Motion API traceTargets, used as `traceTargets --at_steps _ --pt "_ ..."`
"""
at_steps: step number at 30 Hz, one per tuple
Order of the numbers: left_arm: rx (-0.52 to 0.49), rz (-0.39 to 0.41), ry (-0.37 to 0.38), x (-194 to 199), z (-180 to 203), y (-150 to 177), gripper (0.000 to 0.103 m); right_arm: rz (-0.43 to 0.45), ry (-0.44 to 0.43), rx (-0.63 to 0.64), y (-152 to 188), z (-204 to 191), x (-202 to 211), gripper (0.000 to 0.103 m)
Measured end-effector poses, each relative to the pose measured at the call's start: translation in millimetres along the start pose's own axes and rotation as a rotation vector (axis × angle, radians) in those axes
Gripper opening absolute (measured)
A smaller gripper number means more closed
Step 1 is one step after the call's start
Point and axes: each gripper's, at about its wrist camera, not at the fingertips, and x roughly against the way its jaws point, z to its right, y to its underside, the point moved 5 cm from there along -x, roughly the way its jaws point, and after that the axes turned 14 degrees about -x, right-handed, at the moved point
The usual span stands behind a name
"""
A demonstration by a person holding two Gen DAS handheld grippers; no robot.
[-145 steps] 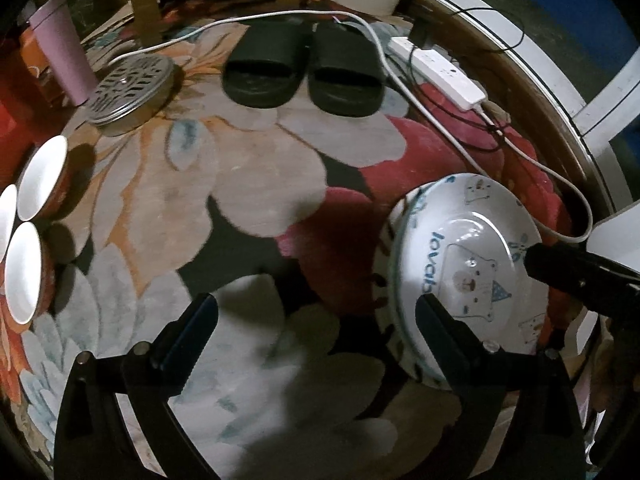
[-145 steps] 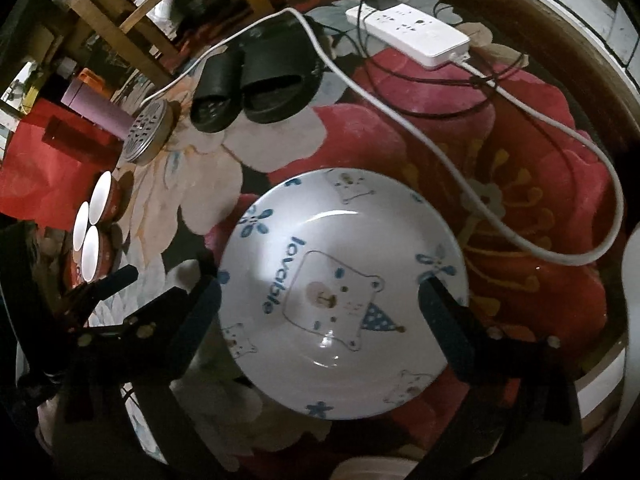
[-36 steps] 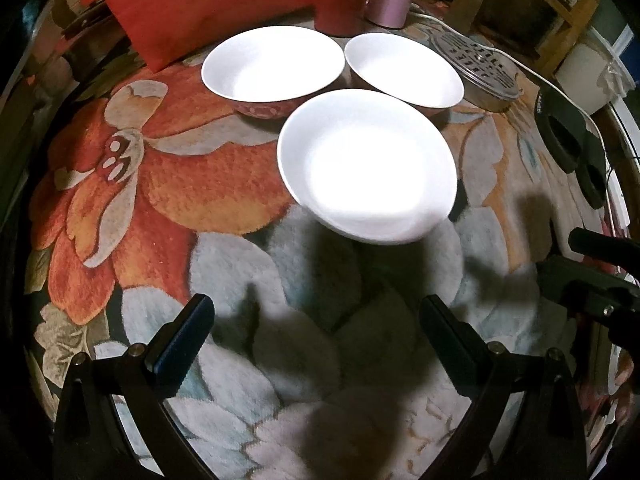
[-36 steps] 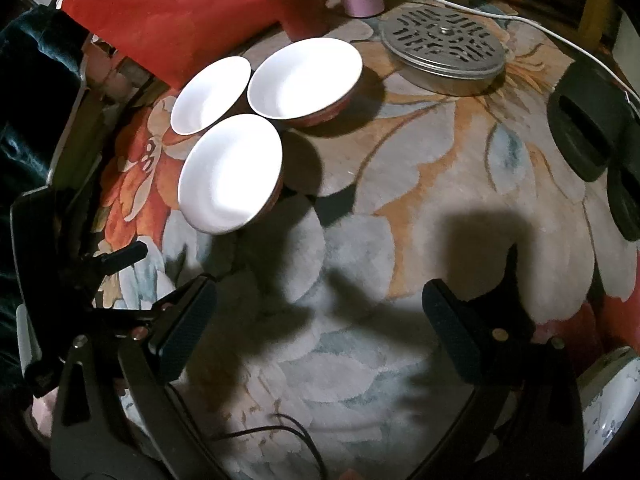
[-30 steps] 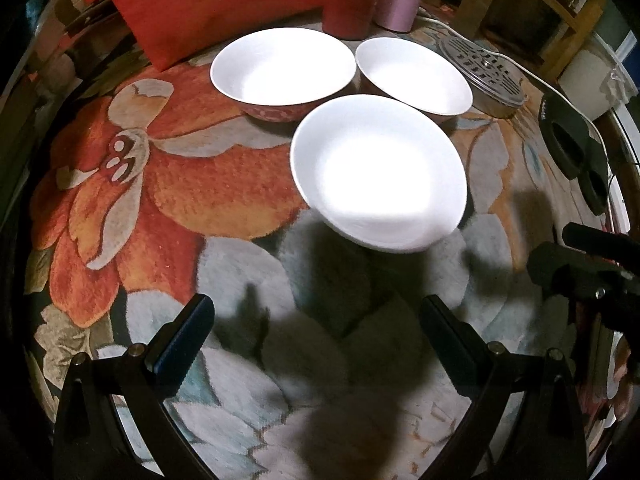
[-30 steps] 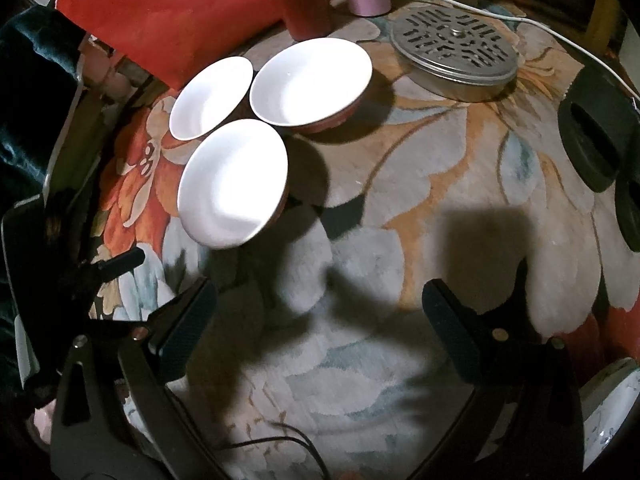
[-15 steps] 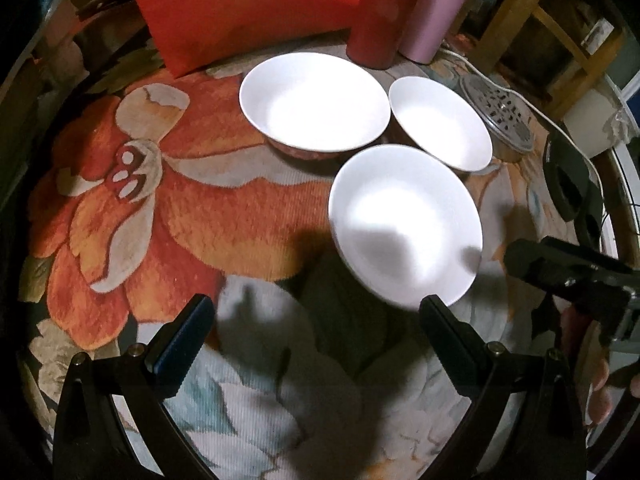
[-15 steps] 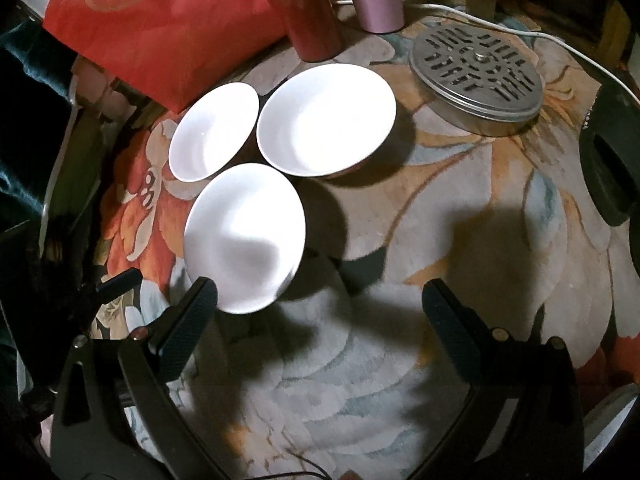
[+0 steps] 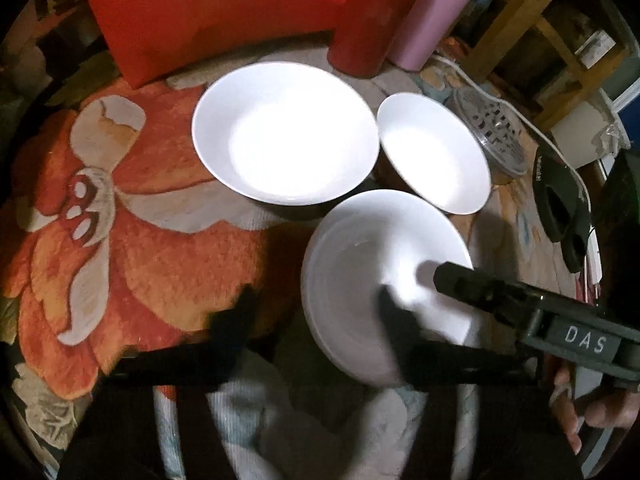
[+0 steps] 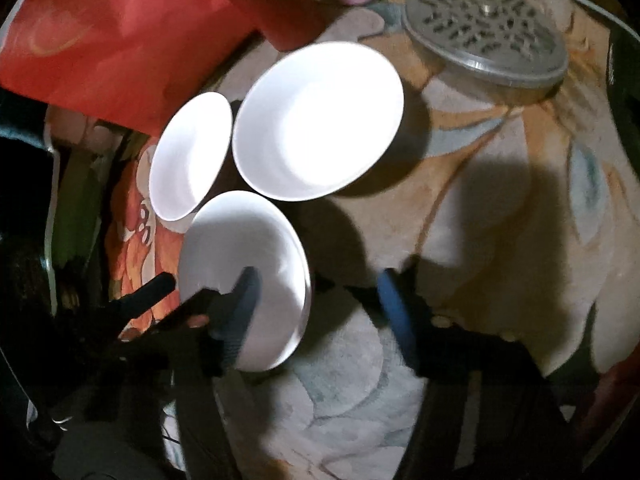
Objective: Organize plates and bowls
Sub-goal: 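Grasp the white bowl rim with the right tool while the left tool grips it too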
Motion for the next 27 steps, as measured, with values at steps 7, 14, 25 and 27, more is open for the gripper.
traceTargets --at_steps 7,14,25,27 --pt "-0.008 -0.018 0.012 -15.5 1.0 -3.1 0.014 -0.044 0.003 0.014 5.5 -7.0 -17.6 0.019" --pt "-0.037 0.0 0.009 -7.7 7.6 -1.3 0.011 -0.025 0.043 0.046 10.0 -6.5 -19.0 0.008" --pt "-0.048 -0.001 -0.011 19.2 21.7 5.6 0.011 -0.012 0.03 0.071 23.8 -6.0 5.7 0.008" --pt "-0.053 -0.003 -0.016 25.7 24.5 8.0 0.011 -0.01 0.031 0.081 27.6 -7.2 12.2 0.008"
